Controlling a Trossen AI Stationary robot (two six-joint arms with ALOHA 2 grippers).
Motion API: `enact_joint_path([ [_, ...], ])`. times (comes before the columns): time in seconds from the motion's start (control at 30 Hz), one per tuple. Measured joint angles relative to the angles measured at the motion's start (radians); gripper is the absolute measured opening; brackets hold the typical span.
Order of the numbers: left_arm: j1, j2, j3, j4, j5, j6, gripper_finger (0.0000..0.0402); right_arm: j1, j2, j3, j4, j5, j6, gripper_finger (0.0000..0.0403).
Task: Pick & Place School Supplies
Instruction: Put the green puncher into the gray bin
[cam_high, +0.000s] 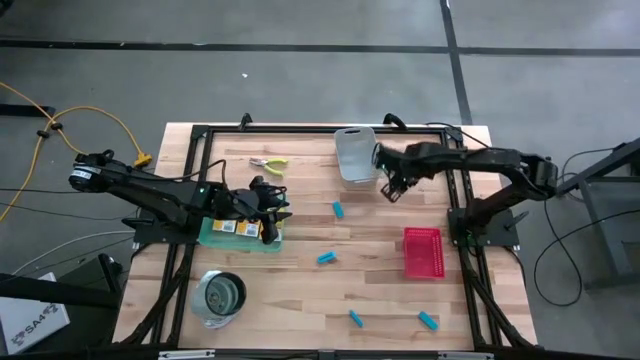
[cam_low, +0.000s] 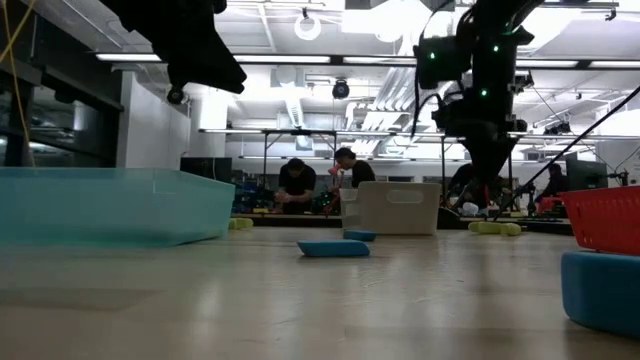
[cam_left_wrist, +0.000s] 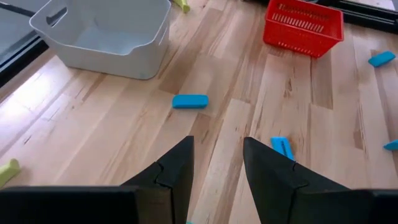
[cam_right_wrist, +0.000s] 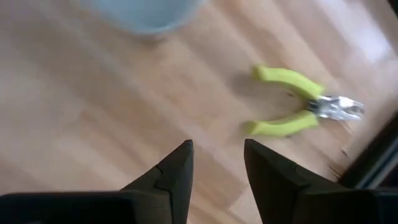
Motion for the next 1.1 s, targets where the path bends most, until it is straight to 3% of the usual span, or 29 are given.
enact_joint_path([
  [0.37, 0.021, 0.000, 0.001, 0.057, 0.016, 0.001, 0.0135, -0.252, 0.000, 0.000, -0.052, -0.148, 0.117, 0.0135],
  [0.67, 0.009, 0.000, 0.001, 0.037, 0.092, 0.036, 0.0135, -0.279, 0.000, 0.000, -0.077, -0.138, -0.390, 0.0135],
  [0.93, 0.008, 0.000, 0.001, 0.038, 0.106, 0.056, 0.0135, -0.249, 0.003, 0.000, -0.126, 0.026, -0.911, 0.0135],
  [1.1, 0.008, 0.000, 0.001, 0.038, 0.106, 0.056, 0.0135, -0.252, 0.003, 0.000, -0.113, 0.001, -1.109, 0.0135],
])
